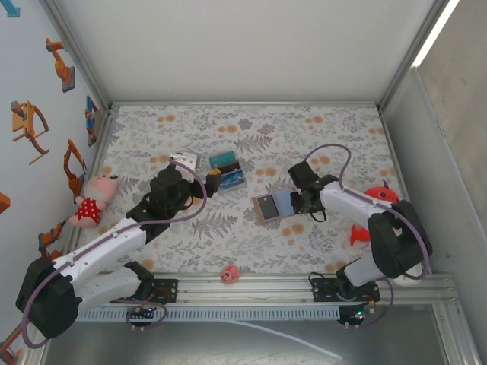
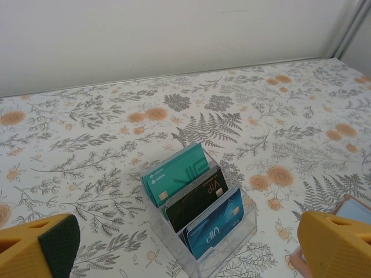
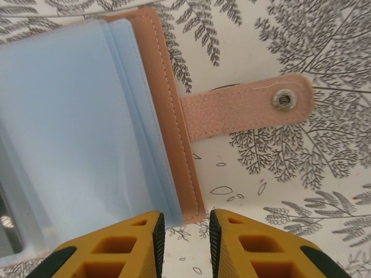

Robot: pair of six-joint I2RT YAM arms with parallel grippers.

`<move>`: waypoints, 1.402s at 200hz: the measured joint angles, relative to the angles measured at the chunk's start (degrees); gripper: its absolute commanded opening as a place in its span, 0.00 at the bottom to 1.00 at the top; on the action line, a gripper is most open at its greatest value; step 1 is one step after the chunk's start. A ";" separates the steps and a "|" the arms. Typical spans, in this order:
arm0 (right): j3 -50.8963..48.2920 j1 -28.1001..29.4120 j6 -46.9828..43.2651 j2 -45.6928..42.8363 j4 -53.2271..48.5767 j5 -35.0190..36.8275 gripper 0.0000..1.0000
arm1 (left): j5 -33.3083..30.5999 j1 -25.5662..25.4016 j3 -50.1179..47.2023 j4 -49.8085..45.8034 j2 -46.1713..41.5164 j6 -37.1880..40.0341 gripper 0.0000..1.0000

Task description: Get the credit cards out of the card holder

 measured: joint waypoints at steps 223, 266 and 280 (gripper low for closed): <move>1.86 2.84 2.14 8.17 11.52 -22.47 0.33 | -4.76 -3.54 0.00 -0.61 6.12 2.23 0.97; 1.86 3.34 3.39 8.55 12.28 -23.56 0.32 | -5.70 -4.11 0.22 -0.70 6.88 2.93 0.97; 1.84 3.91 3.89 8.63 12.94 -24.37 0.31 | -6.08 -4.44 0.57 -0.63 7.43 3.06 0.97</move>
